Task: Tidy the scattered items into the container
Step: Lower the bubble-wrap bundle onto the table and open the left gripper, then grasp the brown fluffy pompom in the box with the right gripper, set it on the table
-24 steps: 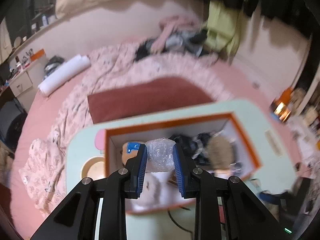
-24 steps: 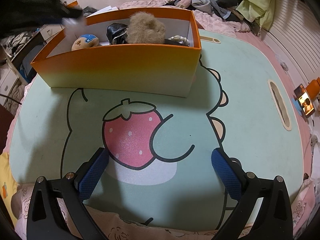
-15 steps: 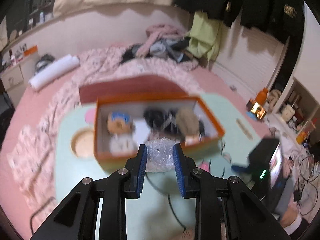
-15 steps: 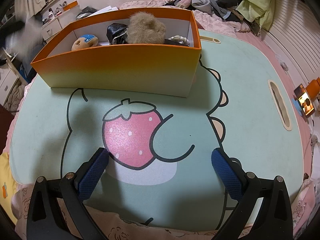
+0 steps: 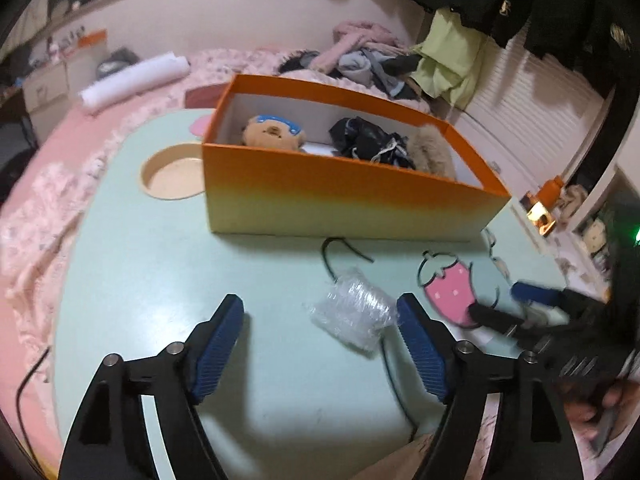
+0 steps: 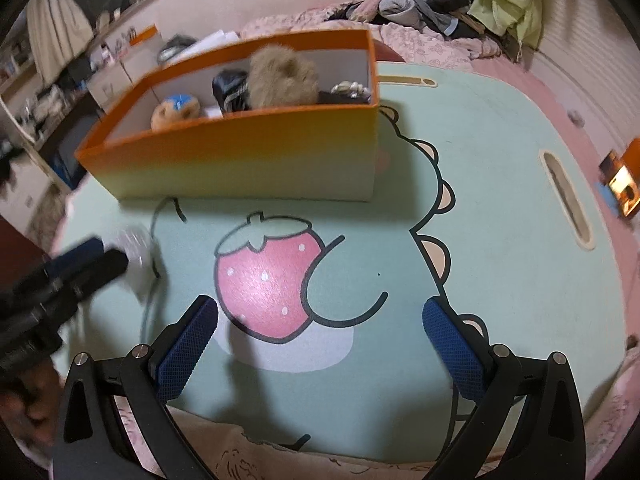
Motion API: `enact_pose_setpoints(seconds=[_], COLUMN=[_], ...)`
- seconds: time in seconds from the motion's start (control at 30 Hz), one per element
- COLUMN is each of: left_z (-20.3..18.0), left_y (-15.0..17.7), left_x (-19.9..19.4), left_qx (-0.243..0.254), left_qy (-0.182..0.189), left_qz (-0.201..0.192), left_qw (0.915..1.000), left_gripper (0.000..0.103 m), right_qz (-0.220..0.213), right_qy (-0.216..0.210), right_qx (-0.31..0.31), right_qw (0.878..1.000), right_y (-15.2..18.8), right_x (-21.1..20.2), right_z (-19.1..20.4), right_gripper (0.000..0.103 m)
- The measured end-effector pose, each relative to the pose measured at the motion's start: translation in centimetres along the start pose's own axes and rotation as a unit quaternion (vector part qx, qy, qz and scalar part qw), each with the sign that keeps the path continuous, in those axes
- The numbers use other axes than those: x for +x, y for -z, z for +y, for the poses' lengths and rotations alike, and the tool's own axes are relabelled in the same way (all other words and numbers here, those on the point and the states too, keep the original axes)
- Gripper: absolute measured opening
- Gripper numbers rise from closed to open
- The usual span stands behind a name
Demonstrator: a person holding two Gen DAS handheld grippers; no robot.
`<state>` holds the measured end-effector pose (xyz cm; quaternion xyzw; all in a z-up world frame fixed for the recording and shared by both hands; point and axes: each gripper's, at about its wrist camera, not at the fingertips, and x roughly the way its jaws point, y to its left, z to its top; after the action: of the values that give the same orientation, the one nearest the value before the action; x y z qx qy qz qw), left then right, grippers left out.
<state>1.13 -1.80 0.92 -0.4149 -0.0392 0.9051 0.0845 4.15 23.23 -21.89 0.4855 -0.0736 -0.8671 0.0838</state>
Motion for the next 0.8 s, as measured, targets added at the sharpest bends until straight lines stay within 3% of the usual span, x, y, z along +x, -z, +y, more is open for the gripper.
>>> enact_pose_setpoints(seconds=[0.1, 0.2, 0.3, 0.4, 0.5, 0.6, 0.67, 0.7, 0.8], left_z=[-1.2, -2.0, -2.0, -1.7, -1.5, -1.6, -1.7, -1.7, -1.6], left_y=[0.9, 1.0, 1.0, 1.0, 1.1, 1.0, 1.0, 1.0, 1.0], left_x=[0.6, 1.2, 1.6, 1.4, 1.3, 1.3, 1.3, 1.3, 1.3], left_qx=[0.037, 0.062, 0.067, 0.060, 0.060, 0.060, 0.059, 0.060, 0.060], left_qy=[-0.042, -0.074, -0.081, -0.082, -0.082, -0.082, -0.082, -0.082, -0.082], left_qz=[0.014, 0.025, 0.034, 0.033, 0.032, 0.033, 0.033, 0.033, 0.033], left_qw=[0.9984, 0.9950, 0.9939, 0.9942, 0.9943, 0.9943, 0.9943, 0.9943, 0.9943], left_gripper=[0.090, 0.095, 0.103, 0.103, 0.103, 0.103, 0.103, 0.103, 0.103], right_qz=[-0.050, -0.110, -0.132, -0.114, -0.095, -0.086, -0.062, -0.053, -0.063], right_qy=[-0.030, -0.018, -0.015, 0.003, 0.035, 0.059, 0.066, 0.063, 0.056], right_qx=[0.003, -0.023, -0.056, -0.077, -0.105, -0.118, -0.111, -0.109, -0.107], right_qw=[0.998, 0.993, 0.990, 0.990, 0.989, 0.988, 0.990, 0.991, 0.991], right_y=[-0.6, -2.6, -6.3, -9.6, -10.6, -11.1, -11.2, -10.8, -10.4], right_x=[-2.0, -4.3, -4.5, -2.1, 0.5, 2.4, 3.9, 4.0, 3.8], right_z=[-0.2, 1.3, 3.0, 4.4, 6.0, 6.3, 5.9, 5.4, 5.0], right_gripper=[0.089, 0.086, 0.079, 0.065, 0.054, 0.053, 0.046, 0.037, 0.034])
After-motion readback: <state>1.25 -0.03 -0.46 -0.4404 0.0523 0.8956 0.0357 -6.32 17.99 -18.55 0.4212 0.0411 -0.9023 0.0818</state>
